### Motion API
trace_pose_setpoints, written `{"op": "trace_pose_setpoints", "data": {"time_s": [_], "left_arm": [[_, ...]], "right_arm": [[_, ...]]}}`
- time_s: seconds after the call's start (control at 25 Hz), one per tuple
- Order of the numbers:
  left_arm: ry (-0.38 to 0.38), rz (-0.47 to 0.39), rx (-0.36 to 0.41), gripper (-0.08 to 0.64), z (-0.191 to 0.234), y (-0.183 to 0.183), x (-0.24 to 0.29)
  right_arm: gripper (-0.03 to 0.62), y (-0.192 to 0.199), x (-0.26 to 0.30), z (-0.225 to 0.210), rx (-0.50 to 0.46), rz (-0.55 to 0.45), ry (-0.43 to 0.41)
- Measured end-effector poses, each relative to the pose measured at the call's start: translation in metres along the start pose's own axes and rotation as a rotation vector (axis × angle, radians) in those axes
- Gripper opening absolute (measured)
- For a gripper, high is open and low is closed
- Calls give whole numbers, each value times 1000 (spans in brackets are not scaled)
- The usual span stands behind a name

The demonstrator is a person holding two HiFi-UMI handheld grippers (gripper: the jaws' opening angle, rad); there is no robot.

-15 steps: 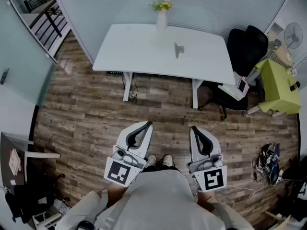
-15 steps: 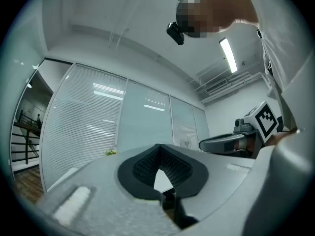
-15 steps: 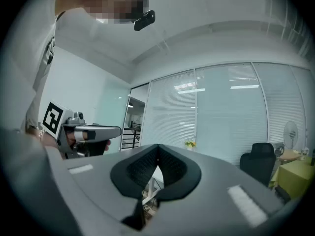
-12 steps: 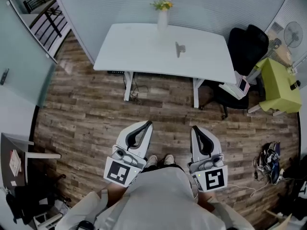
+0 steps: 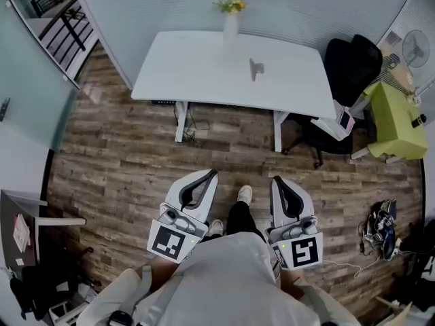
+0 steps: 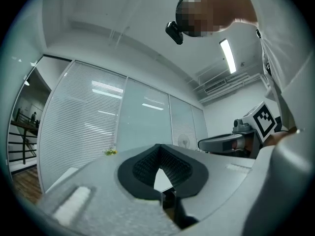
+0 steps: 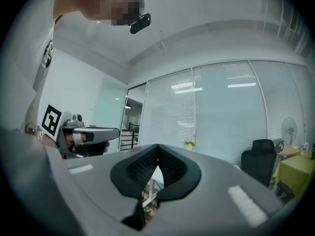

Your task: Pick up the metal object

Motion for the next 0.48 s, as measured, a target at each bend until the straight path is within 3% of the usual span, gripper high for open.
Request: {"op": "trace_pose_setpoints", "data": {"time_s": [0.48], "left_arm": [[-4,10,14,2,20,22,96]], "right_arm": [[4,20,58,-82,11,-7,-16]]}}
Point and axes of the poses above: the fingertips, and each gripper's own axes: x forward along the fingers, z to its left, y out of its underside, the point moved 8 cm from there along -x, backward along the fingers, and after that the axes turned 2 degrees about -z, right-handed, at the moved point
